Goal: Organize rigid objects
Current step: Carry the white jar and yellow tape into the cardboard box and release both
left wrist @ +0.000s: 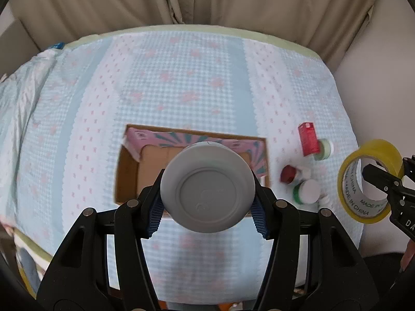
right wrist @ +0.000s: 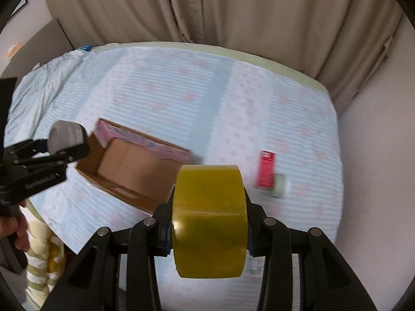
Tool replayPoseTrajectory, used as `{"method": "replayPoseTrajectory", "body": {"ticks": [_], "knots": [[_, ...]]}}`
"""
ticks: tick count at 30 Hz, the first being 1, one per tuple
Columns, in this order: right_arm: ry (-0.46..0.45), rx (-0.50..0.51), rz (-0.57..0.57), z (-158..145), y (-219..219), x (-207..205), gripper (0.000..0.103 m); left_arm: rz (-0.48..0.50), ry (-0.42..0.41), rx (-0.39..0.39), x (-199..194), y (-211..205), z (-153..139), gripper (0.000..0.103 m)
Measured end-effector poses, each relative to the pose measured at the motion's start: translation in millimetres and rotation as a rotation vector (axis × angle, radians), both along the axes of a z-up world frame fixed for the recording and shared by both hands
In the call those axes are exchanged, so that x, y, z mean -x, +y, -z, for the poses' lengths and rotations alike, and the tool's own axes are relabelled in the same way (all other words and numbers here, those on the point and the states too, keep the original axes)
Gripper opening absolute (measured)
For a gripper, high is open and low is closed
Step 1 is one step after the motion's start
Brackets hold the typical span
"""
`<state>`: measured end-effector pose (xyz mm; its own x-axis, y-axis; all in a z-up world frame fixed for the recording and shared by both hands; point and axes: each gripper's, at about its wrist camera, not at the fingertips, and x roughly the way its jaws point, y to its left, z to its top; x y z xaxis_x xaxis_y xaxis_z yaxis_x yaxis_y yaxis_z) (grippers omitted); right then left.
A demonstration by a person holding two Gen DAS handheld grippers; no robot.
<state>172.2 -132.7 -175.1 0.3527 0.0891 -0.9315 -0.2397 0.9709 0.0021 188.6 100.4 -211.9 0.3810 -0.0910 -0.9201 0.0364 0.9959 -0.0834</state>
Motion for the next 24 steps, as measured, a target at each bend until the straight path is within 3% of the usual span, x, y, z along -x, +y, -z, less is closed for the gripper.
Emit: {"method": "replayPoseTrajectory", "body": {"ticks": [12,24], "knots": [[0.148,-0.124,0.184,45,123,-21,0.038,0.171,0.076,0.006,-38,92,52,0.053],[0.278,-0.262,0.416,118,161,-51,0.038,0.260,0.214,-0.027,-70,102,140,0.053]]}}
